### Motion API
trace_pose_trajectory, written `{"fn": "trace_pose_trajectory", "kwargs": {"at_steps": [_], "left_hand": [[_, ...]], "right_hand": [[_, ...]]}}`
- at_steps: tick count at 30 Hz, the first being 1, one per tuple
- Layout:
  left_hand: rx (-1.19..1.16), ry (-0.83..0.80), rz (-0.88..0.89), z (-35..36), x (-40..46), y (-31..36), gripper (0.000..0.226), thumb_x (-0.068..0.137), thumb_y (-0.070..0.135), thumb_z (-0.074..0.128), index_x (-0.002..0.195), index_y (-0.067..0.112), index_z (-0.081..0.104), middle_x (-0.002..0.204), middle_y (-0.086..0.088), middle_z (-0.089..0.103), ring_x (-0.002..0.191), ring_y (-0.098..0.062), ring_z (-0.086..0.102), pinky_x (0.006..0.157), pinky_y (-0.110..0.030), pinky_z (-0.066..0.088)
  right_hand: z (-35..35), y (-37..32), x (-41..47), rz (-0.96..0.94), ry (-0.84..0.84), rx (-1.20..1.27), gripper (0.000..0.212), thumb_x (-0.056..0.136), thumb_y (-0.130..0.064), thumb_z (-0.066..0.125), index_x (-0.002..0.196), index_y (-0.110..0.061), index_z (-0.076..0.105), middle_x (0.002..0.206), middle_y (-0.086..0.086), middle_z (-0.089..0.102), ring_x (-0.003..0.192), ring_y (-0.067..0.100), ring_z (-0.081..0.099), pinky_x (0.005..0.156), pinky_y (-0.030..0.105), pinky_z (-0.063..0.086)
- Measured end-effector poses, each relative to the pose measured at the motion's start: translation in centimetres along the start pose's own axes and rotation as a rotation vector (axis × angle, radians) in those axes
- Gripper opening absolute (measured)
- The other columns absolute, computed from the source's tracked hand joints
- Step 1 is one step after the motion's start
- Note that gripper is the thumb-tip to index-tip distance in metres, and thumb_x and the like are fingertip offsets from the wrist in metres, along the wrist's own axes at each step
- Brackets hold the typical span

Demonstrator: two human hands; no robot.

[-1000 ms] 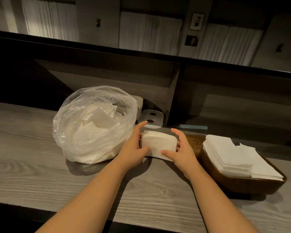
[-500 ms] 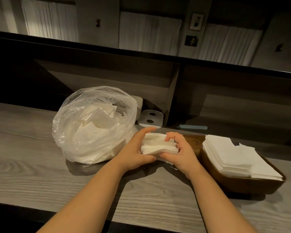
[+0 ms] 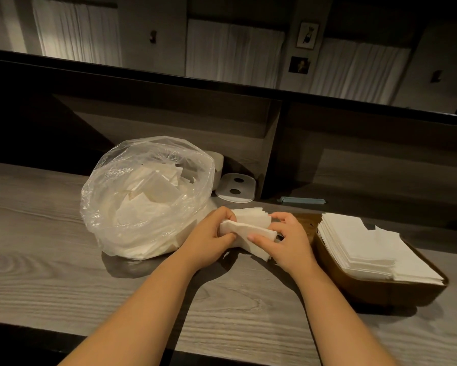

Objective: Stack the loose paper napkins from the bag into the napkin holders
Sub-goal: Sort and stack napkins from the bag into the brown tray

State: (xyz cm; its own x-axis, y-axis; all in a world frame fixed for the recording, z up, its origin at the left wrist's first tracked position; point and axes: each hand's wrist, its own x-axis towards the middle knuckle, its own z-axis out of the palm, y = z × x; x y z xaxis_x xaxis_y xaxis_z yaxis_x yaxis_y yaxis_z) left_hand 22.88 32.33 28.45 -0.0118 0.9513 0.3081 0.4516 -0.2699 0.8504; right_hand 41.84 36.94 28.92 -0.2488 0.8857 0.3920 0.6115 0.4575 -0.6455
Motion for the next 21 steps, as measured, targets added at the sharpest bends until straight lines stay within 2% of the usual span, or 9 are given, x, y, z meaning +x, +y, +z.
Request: {"fn": "trace_pose_trajectory", "kwargs": {"at_steps": [2,4,6,7,8,10,13,16,21], "left_hand": [[-0.017,-0.003,-0.009,-0.1,-0.1,0.1,0.017,0.096,0.013,0.056,0.104,0.027,0.051,0.103,0.009,0.056,0.093,-0.012,0.057,0.065,-0.013,0.047],[-0.056,-0.034,-0.015,-0.2,-0.2,0.3,0.022,0.096,0.009,0.054,0.103,0.029,0.048,0.102,0.007,0.054,0.090,-0.012,0.055,0.061,-0.013,0.047],[-0.095,-0.067,-0.012,-0.2,-0.2,0.4,0.030,0.094,0.006,0.052,0.103,0.034,0.045,0.105,0.001,0.052,0.090,-0.016,0.055,0.064,-0.018,0.052],[-0.102,-0.070,-0.015,-0.3,-0.2,0.4,0.035,0.094,0.006,0.053,0.105,0.037,0.043,0.107,-0.001,0.051,0.091,-0.019,0.056,0.068,-0.023,0.055],[-0.104,-0.063,-0.017,-0.3,-0.3,0.4,0.040,0.093,0.006,0.053,0.108,0.040,0.041,0.109,-0.001,0.050,0.093,-0.022,0.057,0.073,-0.029,0.057],[-0.103,-0.017,-0.016,-0.4,-0.3,0.5,0.047,0.093,0.006,0.055,0.114,0.044,0.038,0.110,0.001,0.050,0.095,-0.022,0.060,0.078,-0.035,0.059],[-0.154,0.040,-0.008,-0.4,-0.4,0.7,0.053,0.094,0.005,0.056,0.124,0.042,0.033,0.113,0.008,0.046,0.098,-0.014,0.059,0.075,-0.029,0.060],[-0.148,-0.012,0.004,-0.4,-0.3,0.9,0.067,0.091,0.004,0.060,0.133,0.044,0.025,0.118,0.003,0.044,0.099,-0.014,0.057,0.079,-0.028,0.059],[-0.152,-0.148,0.041,-0.4,-0.5,1.1,0.095,0.084,0.004,0.071,0.143,0.051,0.014,0.127,0.014,0.038,0.105,-0.012,0.055,0.084,-0.026,0.056]], "right_hand": [[0.1,-0.1,0.0,0.048,-0.015,0.044,0.036,0.075,-0.041,0.081,0.101,-0.023,0.062,0.125,-0.009,0.043,0.119,0.011,0.043,0.076,0.011,0.042],[0.1,-0.5,0.0,0.128,-0.099,0.249,0.070,0.071,-0.029,0.086,0.126,-0.029,0.043,0.127,-0.011,0.036,0.118,0.012,0.043,0.072,0.015,0.051],[0.1,-0.6,0.0,0.170,-0.163,0.375,0.102,0.068,-0.016,0.088,0.144,-0.035,0.022,0.129,-0.013,0.032,0.120,0.013,0.043,0.088,0.026,0.055],[0.1,-0.5,0.0,0.180,-0.165,0.406,0.106,0.069,-0.012,0.087,0.147,-0.037,0.018,0.128,-0.012,0.035,0.120,0.014,0.046,0.093,0.032,0.055],[0.1,-0.5,0.0,0.187,-0.150,0.435,0.101,0.072,-0.009,0.085,0.146,-0.036,0.022,0.125,-0.012,0.041,0.118,0.015,0.049,0.092,0.033,0.056],[0.1,-0.4,0.1,0.169,-0.117,0.447,0.067,0.079,-0.011,0.079,0.131,-0.032,0.043,0.118,-0.014,0.054,0.112,0.014,0.057,0.081,0.026,0.057],[0.1,-0.2,0.1,0.106,-0.096,0.421,0.032,0.084,-0.017,0.075,0.102,-0.034,0.056,0.106,-0.014,0.063,0.104,0.010,0.062,0.070,0.018,0.054],[0.1,-0.4,0.1,0.136,-0.142,0.508,0.041,0.083,-0.013,0.075,0.109,-0.033,0.051,0.113,-0.011,0.060,0.107,0.012,0.060,0.070,0.020,0.056],[0.1,-0.5,0.0,0.119,-0.238,0.420,0.094,0.070,-0.016,0.087,0.142,-0.036,0.030,0.124,-0.016,0.044,0.115,0.015,0.053,0.092,0.038,0.057]]}}
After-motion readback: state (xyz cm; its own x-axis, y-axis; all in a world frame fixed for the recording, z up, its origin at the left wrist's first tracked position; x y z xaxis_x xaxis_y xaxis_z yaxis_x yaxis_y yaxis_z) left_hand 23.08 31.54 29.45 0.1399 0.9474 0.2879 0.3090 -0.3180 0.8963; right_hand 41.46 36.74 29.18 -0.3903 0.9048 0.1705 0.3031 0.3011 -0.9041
